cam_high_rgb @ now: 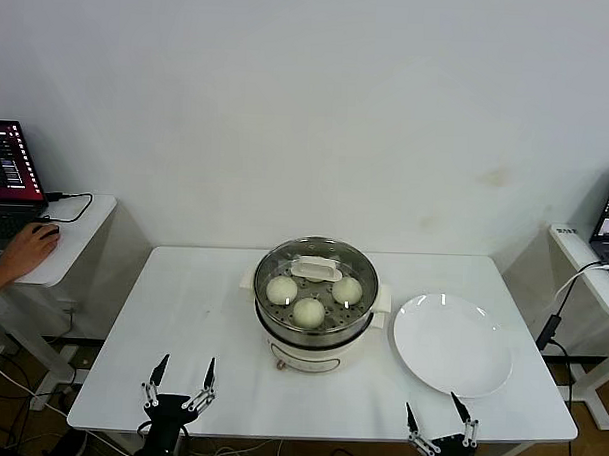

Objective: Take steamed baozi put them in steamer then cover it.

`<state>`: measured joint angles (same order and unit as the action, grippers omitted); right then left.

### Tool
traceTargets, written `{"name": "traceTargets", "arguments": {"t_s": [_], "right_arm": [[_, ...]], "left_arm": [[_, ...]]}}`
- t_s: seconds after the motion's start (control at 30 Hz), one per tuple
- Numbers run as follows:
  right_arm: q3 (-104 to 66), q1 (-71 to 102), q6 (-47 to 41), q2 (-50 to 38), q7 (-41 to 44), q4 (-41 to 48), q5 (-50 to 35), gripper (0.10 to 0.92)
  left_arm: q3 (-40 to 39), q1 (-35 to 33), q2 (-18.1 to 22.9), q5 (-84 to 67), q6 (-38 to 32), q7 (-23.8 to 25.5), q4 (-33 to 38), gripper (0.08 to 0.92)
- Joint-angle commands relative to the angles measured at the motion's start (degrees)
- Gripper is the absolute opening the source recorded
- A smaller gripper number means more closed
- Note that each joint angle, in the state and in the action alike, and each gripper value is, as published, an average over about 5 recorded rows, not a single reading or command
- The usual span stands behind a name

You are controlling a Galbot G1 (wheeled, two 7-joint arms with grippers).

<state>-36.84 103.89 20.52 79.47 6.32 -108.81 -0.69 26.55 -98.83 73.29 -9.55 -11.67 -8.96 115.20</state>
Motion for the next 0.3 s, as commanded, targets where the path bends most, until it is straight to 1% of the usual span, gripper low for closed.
{"name": "traceTargets", "arguments": {"t_s": [0.03,0.3], "right_arm": [[2.07,1.29,-4.23,-0.65,0.58,-3.68,-2.69,0.823],[2.32,1.41,-3.72,-0.46,0.71,-4.20,-2.40,0.823]], "left_arm": [[0.90,-1.93,0.55,0.11,-1.52,0.87,-1.37,0.823],[1.54,-2.70,0.62,0.77,-2.09,1.35,-1.65,0.823]]}}
